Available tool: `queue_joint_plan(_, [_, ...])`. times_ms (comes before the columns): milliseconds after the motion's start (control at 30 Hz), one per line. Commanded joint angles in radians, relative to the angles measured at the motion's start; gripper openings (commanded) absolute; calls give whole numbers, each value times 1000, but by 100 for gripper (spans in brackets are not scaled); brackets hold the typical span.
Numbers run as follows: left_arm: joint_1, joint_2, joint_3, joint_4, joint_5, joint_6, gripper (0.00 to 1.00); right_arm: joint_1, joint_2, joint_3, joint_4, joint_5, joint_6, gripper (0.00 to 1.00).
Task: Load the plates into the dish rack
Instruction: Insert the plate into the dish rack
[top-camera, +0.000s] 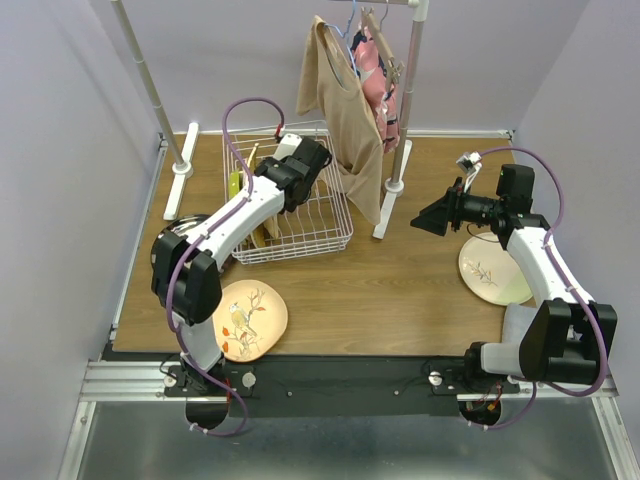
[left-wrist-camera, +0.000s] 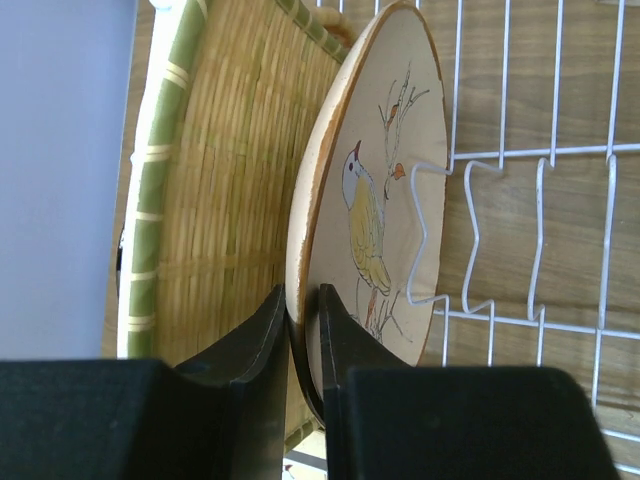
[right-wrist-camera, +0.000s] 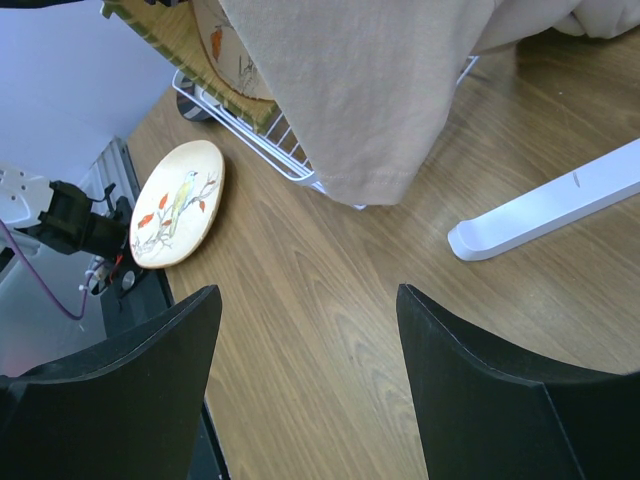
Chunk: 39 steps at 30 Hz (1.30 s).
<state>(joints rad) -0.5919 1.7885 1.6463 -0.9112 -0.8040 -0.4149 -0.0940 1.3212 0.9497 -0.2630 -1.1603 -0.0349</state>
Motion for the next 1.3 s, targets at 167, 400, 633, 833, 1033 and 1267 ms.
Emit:
queue_joint_plan(167, [-3, -14, 3, -103, 37, 16, 30, -12, -4, -6, 4, 14, -5, 79])
queue_joint_plan(400, [-3, -32, 46, -133, 19, 11, 44, -12, -2, -6, 4, 14, -5, 79])
queue_joint_plan(633, [-8, -64, 124, -161, 11, 33, 57, -12, -2, -8, 4, 13, -11, 79])
queue_joint_plan(833, [-8, -103, 181, -172, 8, 53, 61, -13, 3, -6, 2, 13, -17, 79])
queue_joint_plan(1033, [-9, -153, 207, -160, 38, 70, 62, -19, 3, -3, -2, 22, -33, 79])
queue_joint_plan(1267, [-9, -305, 127, 15, 176, 157, 63, -44, -28, 4, -33, 63, -92, 80])
